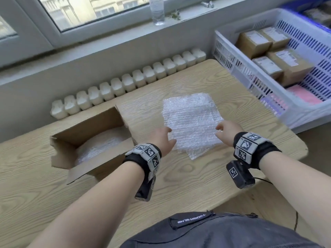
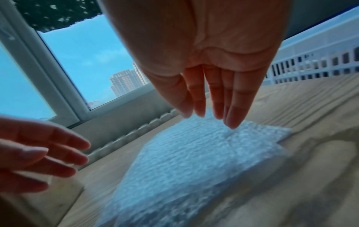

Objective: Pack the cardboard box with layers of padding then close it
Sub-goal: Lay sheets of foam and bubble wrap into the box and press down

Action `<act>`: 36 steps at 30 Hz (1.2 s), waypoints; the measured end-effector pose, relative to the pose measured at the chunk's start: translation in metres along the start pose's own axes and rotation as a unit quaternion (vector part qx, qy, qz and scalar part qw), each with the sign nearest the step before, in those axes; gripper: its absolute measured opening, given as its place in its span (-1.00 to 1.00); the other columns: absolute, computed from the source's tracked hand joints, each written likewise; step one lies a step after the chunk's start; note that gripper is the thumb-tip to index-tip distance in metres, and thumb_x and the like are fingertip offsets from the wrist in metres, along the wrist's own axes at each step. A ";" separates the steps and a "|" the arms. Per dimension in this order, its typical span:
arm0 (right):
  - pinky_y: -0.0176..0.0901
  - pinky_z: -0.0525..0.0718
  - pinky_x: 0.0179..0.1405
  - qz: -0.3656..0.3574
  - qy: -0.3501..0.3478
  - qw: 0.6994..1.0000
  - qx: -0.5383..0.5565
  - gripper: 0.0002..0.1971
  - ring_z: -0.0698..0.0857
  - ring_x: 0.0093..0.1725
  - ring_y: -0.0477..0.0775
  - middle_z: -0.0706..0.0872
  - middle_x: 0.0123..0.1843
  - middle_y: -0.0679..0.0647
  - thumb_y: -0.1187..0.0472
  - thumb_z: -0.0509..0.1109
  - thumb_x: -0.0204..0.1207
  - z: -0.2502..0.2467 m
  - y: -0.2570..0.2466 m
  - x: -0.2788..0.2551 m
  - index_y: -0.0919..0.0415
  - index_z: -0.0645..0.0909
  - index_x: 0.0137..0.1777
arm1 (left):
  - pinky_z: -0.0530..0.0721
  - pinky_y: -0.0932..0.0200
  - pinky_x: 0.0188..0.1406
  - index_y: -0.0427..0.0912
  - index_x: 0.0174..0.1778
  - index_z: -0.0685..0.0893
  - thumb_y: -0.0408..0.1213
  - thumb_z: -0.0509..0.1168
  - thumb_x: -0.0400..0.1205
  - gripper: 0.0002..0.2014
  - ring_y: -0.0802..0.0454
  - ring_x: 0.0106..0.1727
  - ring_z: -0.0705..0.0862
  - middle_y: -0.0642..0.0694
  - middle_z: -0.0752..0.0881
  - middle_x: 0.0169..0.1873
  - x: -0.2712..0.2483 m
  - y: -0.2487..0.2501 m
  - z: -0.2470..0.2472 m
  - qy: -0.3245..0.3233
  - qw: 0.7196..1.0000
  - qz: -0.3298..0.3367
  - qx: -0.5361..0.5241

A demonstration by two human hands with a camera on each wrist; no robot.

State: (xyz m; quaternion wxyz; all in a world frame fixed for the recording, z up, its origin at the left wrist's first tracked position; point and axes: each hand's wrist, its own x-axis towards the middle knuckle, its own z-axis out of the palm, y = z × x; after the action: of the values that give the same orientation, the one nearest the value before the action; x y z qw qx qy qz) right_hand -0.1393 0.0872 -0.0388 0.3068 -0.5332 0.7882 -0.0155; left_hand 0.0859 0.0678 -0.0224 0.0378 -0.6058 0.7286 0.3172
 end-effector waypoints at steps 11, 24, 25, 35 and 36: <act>0.06 0.65 0.25 0.023 -0.064 0.987 0.146 -0.45 0.70 0.17 0.22 0.65 0.31 0.22 0.17 0.37 0.53 -0.005 0.023 0.055 0.31 0.40 0.50 | 0.53 0.04 0.13 -0.19 0.63 0.17 -0.17 0.28 0.63 -0.33 -0.25 0.30 0.59 -0.32 0.57 0.36 0.067 0.000 0.027 -0.009 0.981 -0.159 -0.107; -0.02 0.72 -0.10 0.014 -0.043 0.964 0.262 -0.96 0.63 -0.21 0.09 0.58 -0.34 0.04 0.30 0.37 0.54 -0.014 0.024 0.072 0.28 0.61 -0.07 | 0.52 0.14 -0.12 -0.10 -0.21 0.57 -0.19 0.27 0.63 -0.88 -0.04 -0.18 0.59 -0.06 0.64 -0.28 0.071 0.008 0.027 0.111 0.946 -0.163 -0.256; -0.11 0.68 -0.24 0.009 -0.039 0.961 0.275 -0.91 0.60 -0.29 0.06 0.56 -0.37 0.05 0.32 0.35 0.55 -0.018 0.023 0.071 0.24 0.57 -0.18 | 0.54 0.14 -0.12 -0.08 -0.22 0.58 -0.18 0.28 0.63 -0.87 -0.01 -0.22 0.60 -0.03 0.65 -0.29 0.070 0.008 0.024 0.119 0.940 -0.162 -0.275; -0.25 0.56 -0.32 -0.056 0.001 0.901 0.429 -0.77 0.65 -0.15 0.12 0.68 -0.03 0.29 0.46 0.39 0.49 -0.056 -0.008 0.050 0.15 0.49 -0.27 | 0.66 0.01 0.09 -0.04 -0.05 0.60 -0.27 0.46 0.51 -0.81 -0.07 -0.01 0.73 -0.10 0.79 -0.03 0.036 0.002 -0.038 0.212 0.893 -0.100 -0.384; -0.24 0.56 -0.29 -0.068 0.002 0.893 0.445 -0.76 0.67 -0.09 0.14 0.70 0.03 0.30 0.48 0.40 0.47 -0.060 -0.013 0.046 0.15 0.47 -0.23 | 0.67 0.00 0.12 -0.03 -0.01 0.56 -0.28 0.47 0.50 -0.75 -0.06 0.03 0.74 -0.11 0.79 0.01 0.032 0.003 -0.045 0.225 0.886 -0.094 -0.394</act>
State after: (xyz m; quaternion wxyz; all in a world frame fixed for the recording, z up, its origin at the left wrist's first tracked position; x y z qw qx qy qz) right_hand -0.1698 0.0243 -0.0070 0.5087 -0.3931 0.6615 -0.3862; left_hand 0.0894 0.0176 0.0011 -0.3394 -0.6915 0.4725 0.4283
